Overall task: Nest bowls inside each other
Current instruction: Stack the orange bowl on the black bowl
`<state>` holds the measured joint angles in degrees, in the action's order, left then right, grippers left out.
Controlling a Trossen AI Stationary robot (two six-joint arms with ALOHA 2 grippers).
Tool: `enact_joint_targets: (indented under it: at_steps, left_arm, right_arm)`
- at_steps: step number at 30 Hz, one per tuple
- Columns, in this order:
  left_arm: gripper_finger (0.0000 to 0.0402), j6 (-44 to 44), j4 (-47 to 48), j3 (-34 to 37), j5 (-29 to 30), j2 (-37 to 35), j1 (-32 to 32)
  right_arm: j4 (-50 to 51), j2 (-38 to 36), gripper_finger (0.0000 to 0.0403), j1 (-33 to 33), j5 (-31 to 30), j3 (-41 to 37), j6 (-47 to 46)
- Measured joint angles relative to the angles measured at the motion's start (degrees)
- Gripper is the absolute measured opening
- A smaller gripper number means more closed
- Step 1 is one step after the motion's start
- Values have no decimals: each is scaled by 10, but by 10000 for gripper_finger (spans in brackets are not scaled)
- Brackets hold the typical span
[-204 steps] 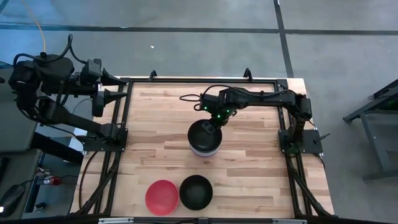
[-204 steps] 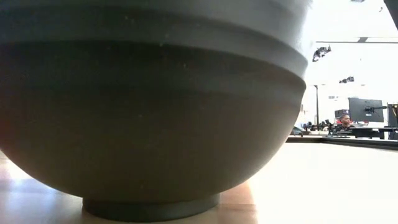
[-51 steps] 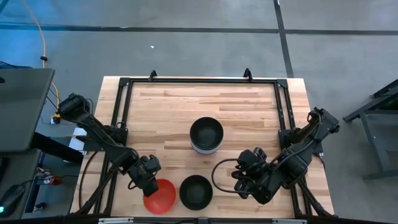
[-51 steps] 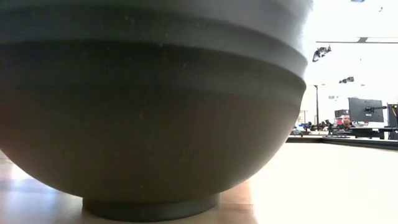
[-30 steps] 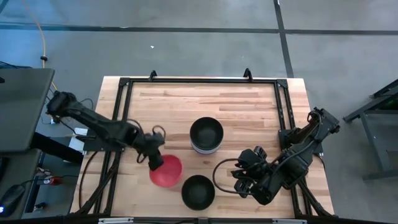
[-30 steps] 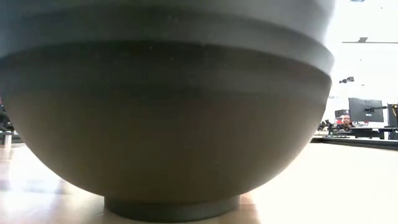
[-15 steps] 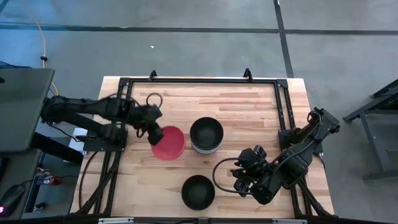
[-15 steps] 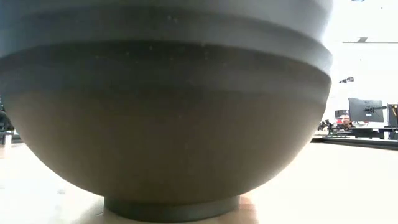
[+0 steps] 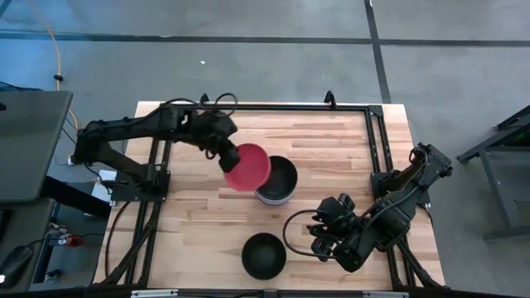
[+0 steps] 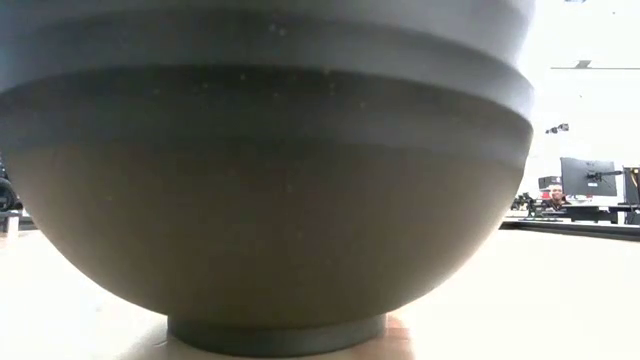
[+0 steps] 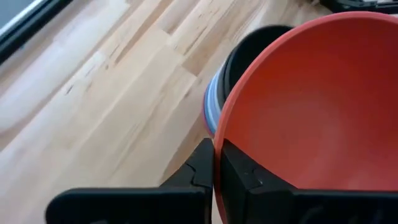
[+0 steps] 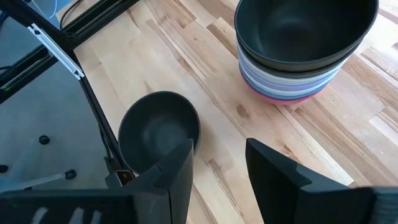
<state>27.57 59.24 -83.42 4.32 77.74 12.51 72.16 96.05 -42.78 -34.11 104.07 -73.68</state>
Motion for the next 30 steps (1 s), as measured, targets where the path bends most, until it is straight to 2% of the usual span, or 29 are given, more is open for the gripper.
enact_joint_targets:
  at_steps: [8, 17, 30]
  left_arm:
    - [0, -33, 9, -102, -33, 104, 3]
    - [0, -48, 22, -183, -74, 185, 4]
    - [0, -51, 42, -201, -82, 246, 6]
  right_arm:
    - [-1, 0, 140, 0, 0, 0, 0]
    - [-1, 0, 140, 0, 0, 0, 0]
    - [8, 0, 140, 0, 0, 0, 2]
